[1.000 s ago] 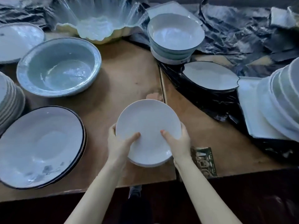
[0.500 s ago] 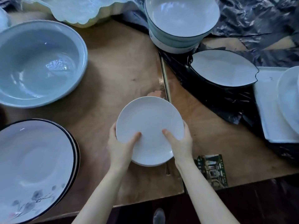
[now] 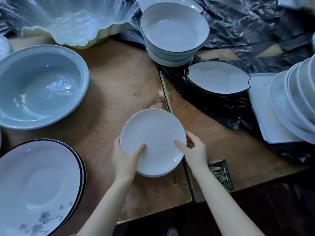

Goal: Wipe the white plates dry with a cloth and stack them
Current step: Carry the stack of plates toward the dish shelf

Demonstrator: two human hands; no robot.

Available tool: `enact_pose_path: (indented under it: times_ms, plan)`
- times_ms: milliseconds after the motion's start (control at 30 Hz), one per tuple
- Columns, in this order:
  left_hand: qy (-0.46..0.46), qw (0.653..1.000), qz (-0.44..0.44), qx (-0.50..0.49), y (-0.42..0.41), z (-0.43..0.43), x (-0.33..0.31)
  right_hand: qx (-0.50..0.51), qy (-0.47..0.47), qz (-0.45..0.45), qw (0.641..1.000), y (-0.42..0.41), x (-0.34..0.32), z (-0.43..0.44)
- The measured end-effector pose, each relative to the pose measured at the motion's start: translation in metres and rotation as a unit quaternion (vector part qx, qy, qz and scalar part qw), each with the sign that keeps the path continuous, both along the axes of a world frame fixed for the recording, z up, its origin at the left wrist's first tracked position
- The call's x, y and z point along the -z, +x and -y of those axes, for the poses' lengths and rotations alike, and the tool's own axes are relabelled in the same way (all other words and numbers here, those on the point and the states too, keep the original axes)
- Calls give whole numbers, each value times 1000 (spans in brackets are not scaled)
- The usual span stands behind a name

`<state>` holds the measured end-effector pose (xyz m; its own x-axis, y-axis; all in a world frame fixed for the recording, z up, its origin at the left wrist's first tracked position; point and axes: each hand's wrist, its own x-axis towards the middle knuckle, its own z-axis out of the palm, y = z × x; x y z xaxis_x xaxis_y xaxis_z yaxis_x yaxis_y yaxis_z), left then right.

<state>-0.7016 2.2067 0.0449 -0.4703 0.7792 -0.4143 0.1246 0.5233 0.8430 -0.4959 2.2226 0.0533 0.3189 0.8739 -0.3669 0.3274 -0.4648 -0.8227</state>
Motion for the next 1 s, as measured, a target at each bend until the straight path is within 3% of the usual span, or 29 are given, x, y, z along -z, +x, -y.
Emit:
enact_pose_path:
  times_ms: [167, 267, 367, 500, 600, 767, 1000]
  plan:
    - [20, 996, -62, 54, -3, -9, -5, -38, 7, 40, 998, 13, -12, 7]
    - [48, 983, -141, 109, -1, -16, -20, -78, 30, 86, 993, 24, -26, 16]
    - [110, 944, -251, 182, 12, -20, -43, -118, 53, 145, 981, 47, -45, 35]
    - [181, 885, -286, 320, 60, -9, -78, -150, 53, 248, 956, 98, -75, 87]
    - [249, 793, -312, 461, 127, 18, -105, -136, 36, 351, 926, 148, -100, 154]
    - [350, 576, -362, 644, 267, 108, -148, -50, -42, 474, 878, 230, -139, 319]
    - [492, 312, -271, 767, 459, 324, -195, 204, -192, 491, 825, 283, -186, 599]
